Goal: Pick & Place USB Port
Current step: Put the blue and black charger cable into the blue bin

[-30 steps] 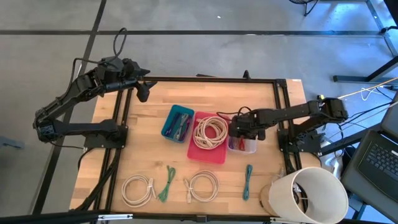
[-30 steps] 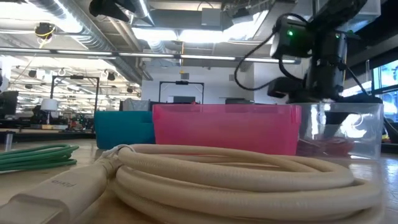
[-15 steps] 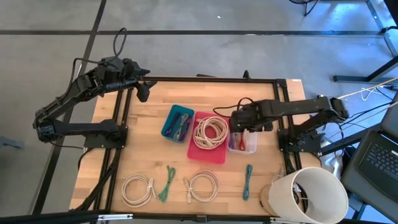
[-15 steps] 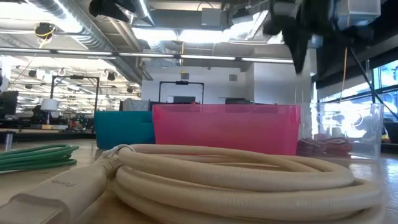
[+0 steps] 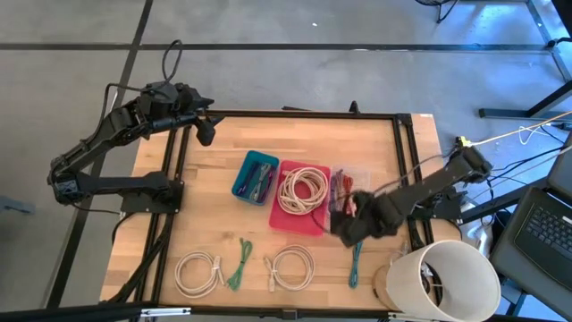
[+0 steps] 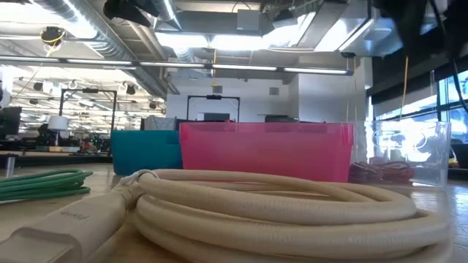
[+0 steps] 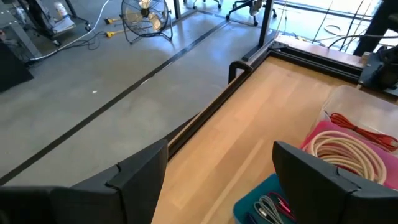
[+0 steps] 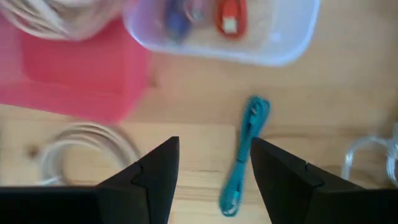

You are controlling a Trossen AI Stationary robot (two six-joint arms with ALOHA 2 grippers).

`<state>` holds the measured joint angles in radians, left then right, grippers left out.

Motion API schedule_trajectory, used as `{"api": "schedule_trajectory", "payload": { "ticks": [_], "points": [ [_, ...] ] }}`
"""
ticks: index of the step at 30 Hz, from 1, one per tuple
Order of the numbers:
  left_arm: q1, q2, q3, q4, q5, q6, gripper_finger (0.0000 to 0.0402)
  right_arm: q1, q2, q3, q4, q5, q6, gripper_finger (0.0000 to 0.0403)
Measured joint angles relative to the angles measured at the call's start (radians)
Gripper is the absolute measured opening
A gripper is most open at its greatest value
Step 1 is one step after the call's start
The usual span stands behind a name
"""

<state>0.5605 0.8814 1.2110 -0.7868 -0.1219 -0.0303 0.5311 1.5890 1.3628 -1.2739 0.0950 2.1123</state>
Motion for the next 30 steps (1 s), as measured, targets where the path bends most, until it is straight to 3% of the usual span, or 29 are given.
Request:
{"api": "schedule_trajectory", "payload": {
  "ticks": [6,16,30],
  "points": [
    [0.0,0.0,0.0,0.002,0.0,-0.001,0.0283,0.066,0.133,0.0,0.0,-0.083,0.077,0.02],
    [0.0,0.003,0.0,0.006,0.015,-0.008,0.0283,0.077,0.308,0.0,0.062,-0.148,0.059,0.02],
    [0.0,0.003,0.0,0.005,0.037,-0.008,0.0283,0.102,0.4,-0.008,0.146,-0.246,0.064,0.0199]
  ]
}}
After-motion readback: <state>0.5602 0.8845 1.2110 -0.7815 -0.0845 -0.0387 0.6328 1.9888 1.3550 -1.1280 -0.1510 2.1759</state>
